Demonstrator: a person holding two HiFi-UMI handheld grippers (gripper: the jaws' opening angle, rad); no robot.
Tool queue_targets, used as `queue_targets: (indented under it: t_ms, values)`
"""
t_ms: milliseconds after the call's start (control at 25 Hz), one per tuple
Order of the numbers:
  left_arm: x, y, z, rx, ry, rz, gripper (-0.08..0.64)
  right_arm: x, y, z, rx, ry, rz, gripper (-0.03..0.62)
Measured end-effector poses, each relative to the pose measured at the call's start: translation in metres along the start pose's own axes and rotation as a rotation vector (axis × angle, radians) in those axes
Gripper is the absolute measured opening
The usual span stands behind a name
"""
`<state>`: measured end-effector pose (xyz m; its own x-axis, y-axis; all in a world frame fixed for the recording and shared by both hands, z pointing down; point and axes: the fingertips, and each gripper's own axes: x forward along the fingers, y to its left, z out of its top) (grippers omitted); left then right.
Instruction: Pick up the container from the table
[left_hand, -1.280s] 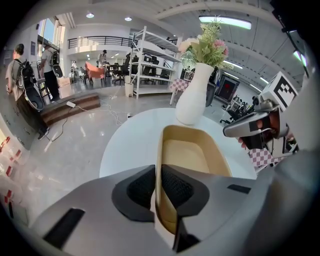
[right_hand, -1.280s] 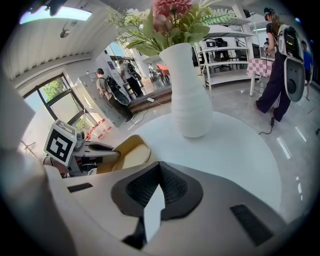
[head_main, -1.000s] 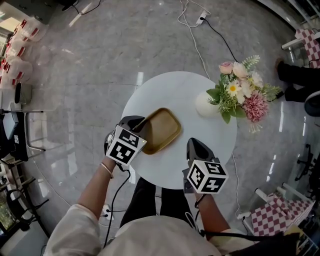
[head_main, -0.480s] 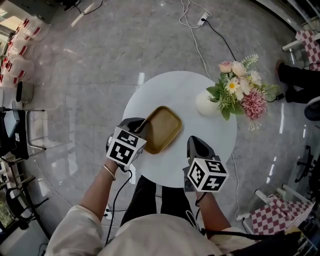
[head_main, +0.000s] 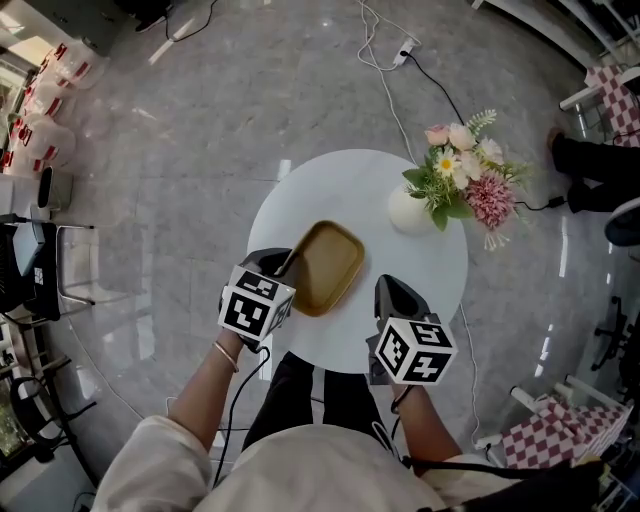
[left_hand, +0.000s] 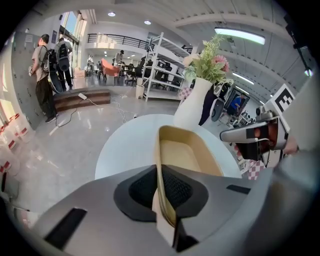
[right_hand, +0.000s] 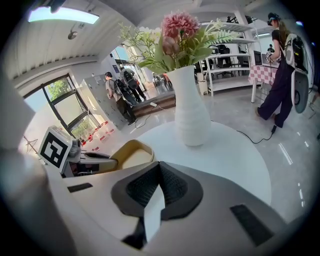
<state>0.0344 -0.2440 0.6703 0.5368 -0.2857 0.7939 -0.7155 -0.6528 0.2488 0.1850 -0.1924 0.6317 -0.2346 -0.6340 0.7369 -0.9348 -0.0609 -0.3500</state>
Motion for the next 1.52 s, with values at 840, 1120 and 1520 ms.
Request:
queue_targets:
  t_ms: [840,1120,1520]
  values:
    - [-0.077,-0.024,0.017,-0.230,-0.158,0.117,0.031,-0.037,0.033,0.031,-0.078,-0.103,0.049,0.025]
    - [-0.095,-0.026,0.008,-0.304,-0.176,0.168,0.031,-0.049,0.041,0.045,-0.107,-0.153,0.053,0.025]
    - [-0.140,-0.016,0.009,-0.416,-0.232,0.243,0.031,-0.061,0.067,0.061,-0.151,-0.192,0.092,0.025]
